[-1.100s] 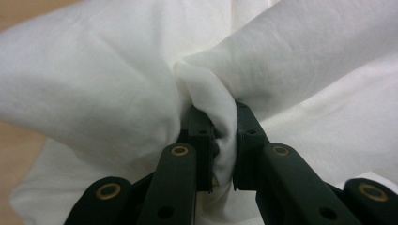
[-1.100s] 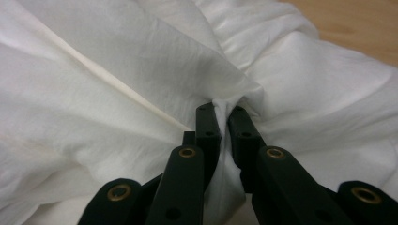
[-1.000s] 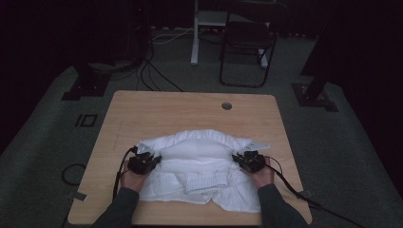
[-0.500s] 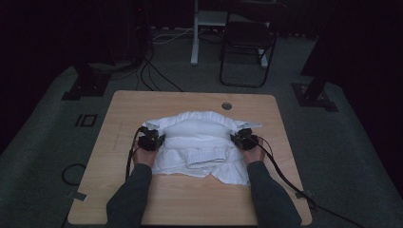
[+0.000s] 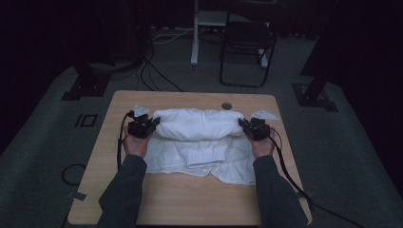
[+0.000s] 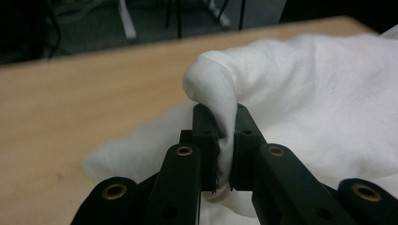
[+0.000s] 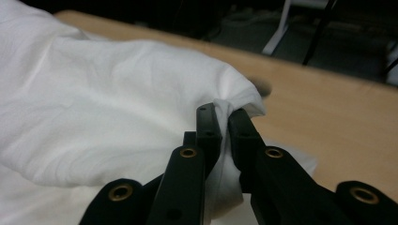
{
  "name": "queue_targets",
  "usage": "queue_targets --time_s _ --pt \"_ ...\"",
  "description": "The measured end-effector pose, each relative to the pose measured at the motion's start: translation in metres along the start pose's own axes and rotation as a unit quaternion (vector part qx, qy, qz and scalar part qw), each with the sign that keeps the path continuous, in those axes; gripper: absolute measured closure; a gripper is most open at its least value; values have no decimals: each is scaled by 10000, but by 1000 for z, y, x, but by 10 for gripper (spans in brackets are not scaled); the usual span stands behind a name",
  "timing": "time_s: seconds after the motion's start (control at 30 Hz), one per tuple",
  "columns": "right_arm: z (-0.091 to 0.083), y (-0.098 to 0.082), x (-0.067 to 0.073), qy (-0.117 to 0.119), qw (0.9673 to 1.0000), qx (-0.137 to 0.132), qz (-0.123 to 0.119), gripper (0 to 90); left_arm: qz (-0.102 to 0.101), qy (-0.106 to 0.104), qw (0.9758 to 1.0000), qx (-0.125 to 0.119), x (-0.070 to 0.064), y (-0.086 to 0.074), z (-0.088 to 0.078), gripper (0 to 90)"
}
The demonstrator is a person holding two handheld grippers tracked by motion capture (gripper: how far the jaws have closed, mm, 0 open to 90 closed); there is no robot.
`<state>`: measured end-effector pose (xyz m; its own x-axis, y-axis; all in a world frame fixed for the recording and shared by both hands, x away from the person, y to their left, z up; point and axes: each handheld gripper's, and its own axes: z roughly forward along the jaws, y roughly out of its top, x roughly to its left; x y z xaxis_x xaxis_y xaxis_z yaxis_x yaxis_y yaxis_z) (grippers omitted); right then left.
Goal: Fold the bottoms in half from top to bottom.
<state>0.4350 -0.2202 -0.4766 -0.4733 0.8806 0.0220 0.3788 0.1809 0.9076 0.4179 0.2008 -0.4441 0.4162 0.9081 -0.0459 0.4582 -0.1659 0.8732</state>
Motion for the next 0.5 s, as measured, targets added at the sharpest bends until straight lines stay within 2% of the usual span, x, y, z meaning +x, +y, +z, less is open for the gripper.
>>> queue_targets --time_s 0.13,0.2,0.3,0.4,0.43,0.5 --pt "-23 12 0 75 9983 -582 40 853 1 -139 9994 -317 -4 4 -20 838" --pt "-32 13 2 132 9977 -666 -60 852 2 -225 9990 -391 -6 0 -27 837" --pt "-44 4 7 280 9972 -653 -212 847 -129 -464 9979 -432 -7 -16 -39 835" --pt "-54 -15 12 516 9969 -567 -168 835 -199 -626 9973 -329 -7 -36 -47 822" --pt "-57 -25 14 644 9966 -505 -66 828 -170 -628 9976 -251 -7 -44 -49 812" --pt "-60 -41 15 922 9955 -238 12 776 -131 -650 9977 -155 -4 -57 -53 754"
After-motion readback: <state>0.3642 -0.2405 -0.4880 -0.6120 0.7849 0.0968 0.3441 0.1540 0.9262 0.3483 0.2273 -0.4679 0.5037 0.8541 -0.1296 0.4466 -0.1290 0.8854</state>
